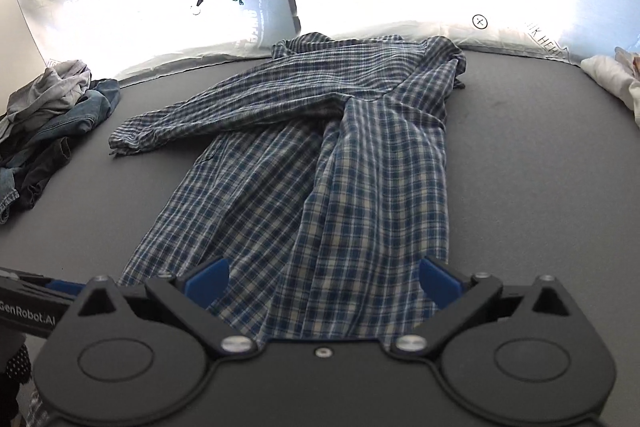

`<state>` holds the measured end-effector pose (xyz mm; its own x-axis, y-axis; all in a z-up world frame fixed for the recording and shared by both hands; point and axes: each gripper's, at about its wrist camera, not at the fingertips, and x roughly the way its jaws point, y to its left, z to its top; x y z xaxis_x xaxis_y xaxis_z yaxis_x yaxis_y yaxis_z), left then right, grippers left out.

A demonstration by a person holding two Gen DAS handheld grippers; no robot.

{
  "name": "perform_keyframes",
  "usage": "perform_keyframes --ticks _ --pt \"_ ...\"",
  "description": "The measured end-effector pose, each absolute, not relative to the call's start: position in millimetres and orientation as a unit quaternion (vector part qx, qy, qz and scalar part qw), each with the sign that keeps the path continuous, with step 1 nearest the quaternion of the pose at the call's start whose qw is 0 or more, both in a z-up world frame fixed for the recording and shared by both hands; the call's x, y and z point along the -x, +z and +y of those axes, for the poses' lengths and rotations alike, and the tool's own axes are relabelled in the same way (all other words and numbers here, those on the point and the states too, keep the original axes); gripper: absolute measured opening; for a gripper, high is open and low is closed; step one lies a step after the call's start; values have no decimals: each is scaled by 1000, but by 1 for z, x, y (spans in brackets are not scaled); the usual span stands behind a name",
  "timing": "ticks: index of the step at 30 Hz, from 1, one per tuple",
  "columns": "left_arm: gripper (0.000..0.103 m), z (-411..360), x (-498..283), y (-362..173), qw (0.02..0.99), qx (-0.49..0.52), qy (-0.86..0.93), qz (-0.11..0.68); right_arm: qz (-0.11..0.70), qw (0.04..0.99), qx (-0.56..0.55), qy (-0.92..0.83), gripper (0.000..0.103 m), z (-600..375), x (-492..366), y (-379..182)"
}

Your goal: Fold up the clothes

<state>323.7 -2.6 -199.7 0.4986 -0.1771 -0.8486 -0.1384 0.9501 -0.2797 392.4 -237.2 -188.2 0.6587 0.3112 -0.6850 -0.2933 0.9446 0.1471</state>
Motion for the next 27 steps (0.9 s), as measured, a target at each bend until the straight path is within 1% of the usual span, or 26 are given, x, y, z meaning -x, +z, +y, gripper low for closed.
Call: perform_keyframes --ticks 4,6,14,20,24,26,27 --pt "100 46 -342 -197 846 227 36 482 367 923 31 116 103 -235 -411 -194" --pt "100 73 -356 -199 840 260 61 472 372 923 35 88 103 -236 -420 -199" --pt "100 149 -420 -205 831 344 126 418 400 914 -30 62 103 -253 -451 -215" --pt "100 182 -465 -211 838 341 202 376 413 906 -36 79 103 -237 -464 -218" --pt "100 189 -489 -211 850 314 204 370 408 910 14 69 103 -215 -465 -223" --pt "97 186 -495 -212 858 290 209 369 403 912 17 71 103 -210 -464 -223" --pt "91 184 -496 -213 862 279 216 365 402 913 17 68 103 -209 -464 -223"
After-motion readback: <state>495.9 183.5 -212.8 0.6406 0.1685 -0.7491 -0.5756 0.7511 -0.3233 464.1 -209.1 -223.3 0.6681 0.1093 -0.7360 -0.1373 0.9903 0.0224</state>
